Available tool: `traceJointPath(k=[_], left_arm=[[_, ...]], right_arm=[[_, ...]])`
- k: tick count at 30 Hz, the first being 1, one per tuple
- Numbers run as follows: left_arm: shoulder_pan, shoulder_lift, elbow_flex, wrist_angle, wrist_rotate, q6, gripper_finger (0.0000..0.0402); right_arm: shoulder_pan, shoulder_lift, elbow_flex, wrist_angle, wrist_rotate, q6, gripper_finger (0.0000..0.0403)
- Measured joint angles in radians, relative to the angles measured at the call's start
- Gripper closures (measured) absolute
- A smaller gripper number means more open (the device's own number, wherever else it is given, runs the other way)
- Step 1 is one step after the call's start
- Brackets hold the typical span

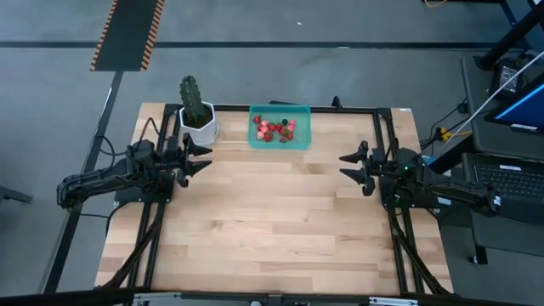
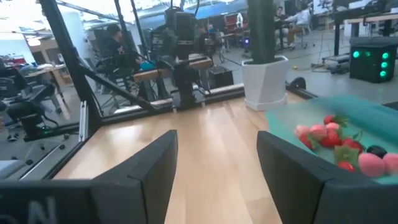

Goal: Pick and placing Produce into tupperware
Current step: Return to Home Position

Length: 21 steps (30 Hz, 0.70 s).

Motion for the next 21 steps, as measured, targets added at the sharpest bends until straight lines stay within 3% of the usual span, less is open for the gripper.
traceJointPath(k=[9,21], left_arm=[[-0.056,0.0,-0.123,0.163,-0.03,0.006,0.0198],[-0.102,0.0,-0.139,0.147,-0.061,0.009,0.0198]], right_arm=[[0.037,-0.075,-0.005,-0.117,0.106,-0.03,0.0181],[0.038,-0.076,-0.005,-0.118,0.114,-0.058,0.0181]])
